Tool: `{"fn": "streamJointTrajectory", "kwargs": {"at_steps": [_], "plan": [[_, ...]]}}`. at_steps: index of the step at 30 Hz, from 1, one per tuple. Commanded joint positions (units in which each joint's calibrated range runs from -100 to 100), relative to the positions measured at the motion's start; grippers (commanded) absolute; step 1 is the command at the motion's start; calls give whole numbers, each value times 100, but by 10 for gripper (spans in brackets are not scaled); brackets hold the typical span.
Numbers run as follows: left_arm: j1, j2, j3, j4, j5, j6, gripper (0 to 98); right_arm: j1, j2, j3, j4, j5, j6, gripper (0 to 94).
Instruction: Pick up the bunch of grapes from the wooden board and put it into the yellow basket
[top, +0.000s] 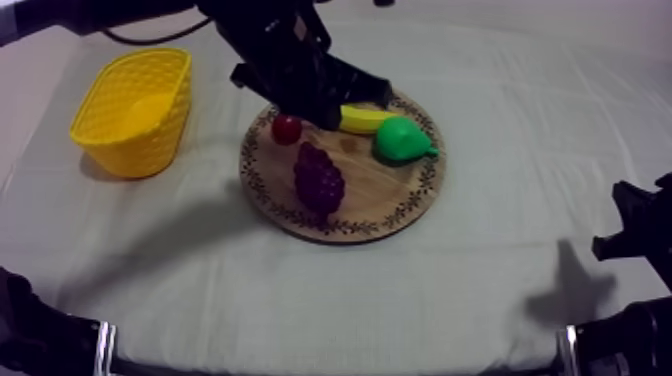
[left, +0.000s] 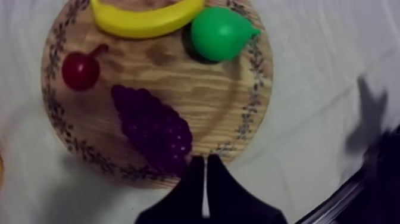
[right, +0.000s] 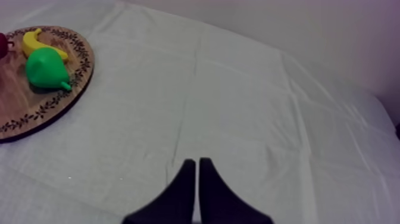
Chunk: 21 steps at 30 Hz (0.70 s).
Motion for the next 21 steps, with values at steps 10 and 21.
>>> {"fn": "streamJointTrajectory", "kwargs": {"at_steps": [10, 21], "plan": [[-19, 168, -268, -16, 379, 1307, 6, 3, 2, -1, 0, -1, 1, 3], [-92, 143, 94, 82, -35, 1078, 325, 3, 2, -1, 0, -1, 1, 3]]}}
